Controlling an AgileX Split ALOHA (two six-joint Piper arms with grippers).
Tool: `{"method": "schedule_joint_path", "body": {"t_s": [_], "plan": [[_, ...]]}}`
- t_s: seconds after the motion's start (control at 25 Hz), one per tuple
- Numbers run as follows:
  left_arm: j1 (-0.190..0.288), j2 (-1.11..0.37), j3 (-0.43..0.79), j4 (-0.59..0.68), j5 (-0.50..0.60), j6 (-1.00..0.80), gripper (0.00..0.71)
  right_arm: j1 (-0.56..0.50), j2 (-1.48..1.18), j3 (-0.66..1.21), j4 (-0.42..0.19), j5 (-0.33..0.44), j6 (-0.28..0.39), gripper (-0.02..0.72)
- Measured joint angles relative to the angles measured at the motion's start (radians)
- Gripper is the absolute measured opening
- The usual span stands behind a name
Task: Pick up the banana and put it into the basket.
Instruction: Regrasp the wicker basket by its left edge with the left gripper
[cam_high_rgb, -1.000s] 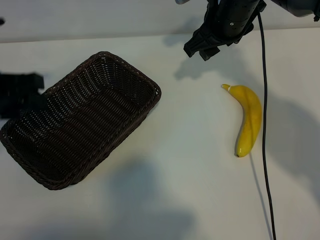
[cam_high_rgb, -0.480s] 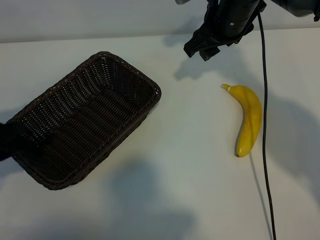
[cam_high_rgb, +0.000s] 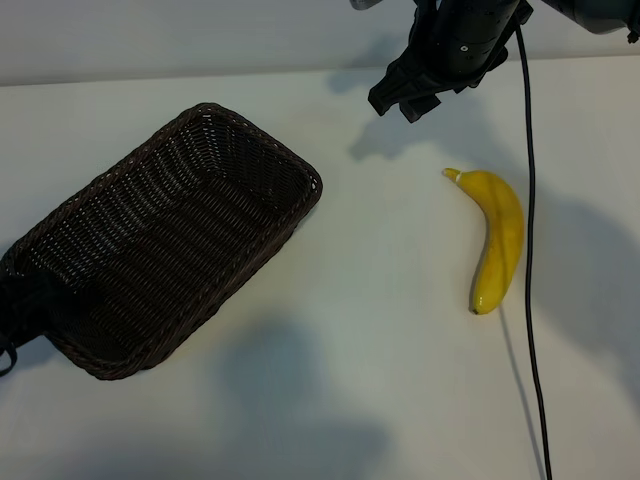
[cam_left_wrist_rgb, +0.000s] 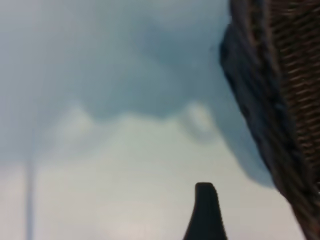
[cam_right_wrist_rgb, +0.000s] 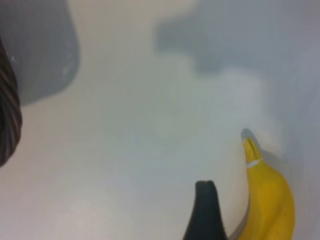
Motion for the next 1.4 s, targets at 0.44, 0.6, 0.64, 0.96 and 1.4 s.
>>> {"method": "schedule_joint_path", "body": {"t_s": [0.44,0.6,0.64,0.96,1.4], "plan": [[0.0,0.09,0.021,0.127,-0.134,-0.146,0.574,0.0,0.0,0.0,0.001,0.019,-0.003,0.559],[0.0,0.144,0.021,0.128,-0.192,-0.155,0.574,0.0,0.0,0.0,0.001,0.022,-0.003,0.559],[0.0,0.154,0.021,0.128,-0.208,-0.156,0.574,0.0,0.0,0.0,0.001,0.022,-0.003,0.559],[0.0,0.247,0.012,0.101,-0.332,-0.162,0.574,0.0,0.0,0.0,0.004,0.025,-0.003,0.559],[0.0,0.296,0.019,0.078,-0.331,-0.157,0.574,0.0,0.0,0.0,0.01,0.025,-0.004,0.559]]}}
